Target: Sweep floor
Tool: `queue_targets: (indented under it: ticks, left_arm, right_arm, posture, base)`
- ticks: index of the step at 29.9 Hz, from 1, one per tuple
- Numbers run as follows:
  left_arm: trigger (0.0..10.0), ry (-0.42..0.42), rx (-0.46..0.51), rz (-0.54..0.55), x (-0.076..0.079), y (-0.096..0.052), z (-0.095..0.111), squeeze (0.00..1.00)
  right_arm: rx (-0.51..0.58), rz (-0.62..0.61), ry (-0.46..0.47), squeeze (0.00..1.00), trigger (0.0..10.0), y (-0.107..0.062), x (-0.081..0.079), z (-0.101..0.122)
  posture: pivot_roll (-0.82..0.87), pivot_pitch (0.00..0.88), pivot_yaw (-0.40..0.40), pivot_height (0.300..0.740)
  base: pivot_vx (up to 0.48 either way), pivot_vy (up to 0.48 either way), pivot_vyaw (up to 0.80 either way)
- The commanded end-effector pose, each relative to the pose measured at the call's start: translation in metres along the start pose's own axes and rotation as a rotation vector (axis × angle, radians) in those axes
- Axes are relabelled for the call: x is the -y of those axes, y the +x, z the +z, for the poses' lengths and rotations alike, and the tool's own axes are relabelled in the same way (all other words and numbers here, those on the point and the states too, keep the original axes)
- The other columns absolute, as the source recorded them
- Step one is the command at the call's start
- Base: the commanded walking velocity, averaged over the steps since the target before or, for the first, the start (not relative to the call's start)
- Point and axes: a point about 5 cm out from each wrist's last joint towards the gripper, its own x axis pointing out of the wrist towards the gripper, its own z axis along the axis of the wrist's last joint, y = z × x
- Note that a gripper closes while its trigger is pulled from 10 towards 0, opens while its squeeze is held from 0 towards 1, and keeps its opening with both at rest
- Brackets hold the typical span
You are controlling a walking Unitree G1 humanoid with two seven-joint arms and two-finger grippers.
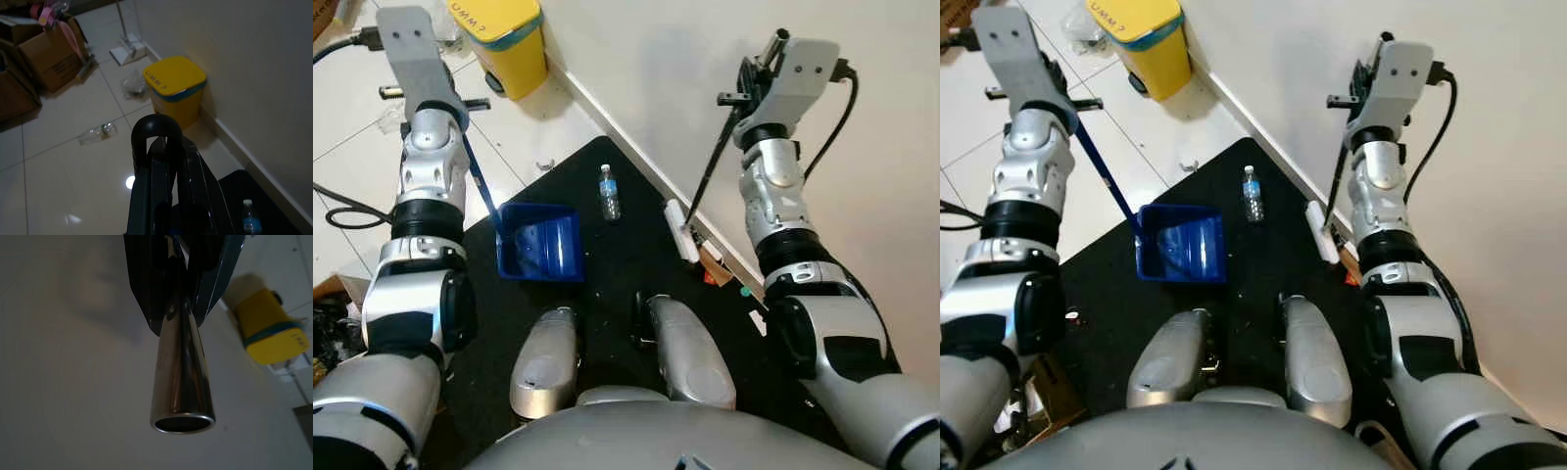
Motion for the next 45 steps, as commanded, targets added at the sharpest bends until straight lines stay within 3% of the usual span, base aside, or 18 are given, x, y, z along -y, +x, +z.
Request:
queue_targets:
  ticks: [1, 4, 10, 13, 15, 21, 28, 31, 37, 42, 45]
  left_arm:
    - [10.0, -0.017, 0.040, -0.025, 0.009, 0.000, 0.007, 0.00]
    - [10.0, -0.050, 0.078, -0.028, 0.008, -0.002, 0.013, 0.00]
    - [10.0, -0.080, 0.092, 0.049, -0.015, -0.007, 0.010, 0.00]
    - [10.0, -0.080, 0.098, 0.067, -0.017, -0.008, 0.009, 0.00]
    - [10.0, -0.079, 0.100, 0.069, -0.013, -0.007, 0.009, 0.00]
    - [10.0, -0.083, 0.104, 0.046, -0.002, -0.005, 0.009, 0.00]
    - [10.0, -0.068, 0.087, 0.049, 0.003, -0.002, 0.003, 0.00]
    - [10.0, -0.081, 0.080, 0.061, 0.001, -0.001, 0.001, 0.00]
    - [10.0, -0.012, 0.096, 0.069, 0.002, 0.000, 0.001, 0.00]
    - [10.0, 0.039, 0.096, 0.130, -0.011, 0.001, 0.001, 0.00]
    - [10.0, 0.055, 0.094, 0.141, -0.016, 0.000, -0.002, 0.00]
  right_arm:
    - [0.055, -0.022, -0.006, 0.00, 10.0, 0.001, 0.004, 0.009]
    - [0.054, -0.016, 0.002, 0.00, 10.0, 0.001, 0.001, 0.008]
    - [0.038, 0.055, 0.000, 0.00, 10.0, 0.003, -0.014, 0.007]
    - [0.038, 0.076, -0.010, 0.00, 10.0, 0.005, -0.012, 0.010]
    - [0.028, 0.081, -0.034, 0.00, 10.0, 0.009, -0.007, 0.011]
    - [0.065, 0.008, -0.024, 0.00, 10.0, 0.017, 0.005, 0.024]
    - [0.028, 0.041, -0.033, 0.00, 10.0, 0.014, -0.002, 0.011]
    - [0.023, 0.052, -0.020, 0.00, 10.0, 0.014, -0.005, 0.010]
    - [0.013, 0.098, 0.062, 0.00, 10.0, 0.015, -0.015, 0.006]
    - [-0.027, 0.155, 0.212, 0.00, 10.0, 0.015, -0.033, 0.001]
    - [-0.059, 0.163, 0.157, 0.00, 10.0, 0.012, -0.036, -0.006]
  posture:
    - [0.15, 0.075, 0.005, 0.740]
    - [0.17, 0.055, -0.015, 0.740]
    - [0.19, 0.044, -0.054, 0.740]
    - [0.20, 0.057, -0.060, 0.740]
    - [0.20, 0.016, -0.062, 0.740]
    - [0.17, 0.000, -0.080, 0.740]
    - [0.18, 0.020, -0.070, 0.740]
    - [0.18, 0.035, -0.065, 0.740]
    - [0.21, 0.084, -0.051, 0.740]
    - [0.24, 0.110, -0.037, 0.740]
    - [0.25, 0.116, -0.031, 0.740]
  base:
    - [0.000, 0.000, 0.00]
    - [0.000, 0.000, 0.00]
    - [0.000, 0.000, 0.00]
    - [0.000, 0.000, 0.00]
    - [0.000, 0.000, 0.00]
    - [0.000, 0.000, 0.00]
    - [0.000, 0.000, 0.00]
    - [0.000, 0.000, 0.00]
    - [0.000, 0.000, 0.00]
    - [0.000, 0.000, 0.00]
    - [0.000, 0.000, 0.00]
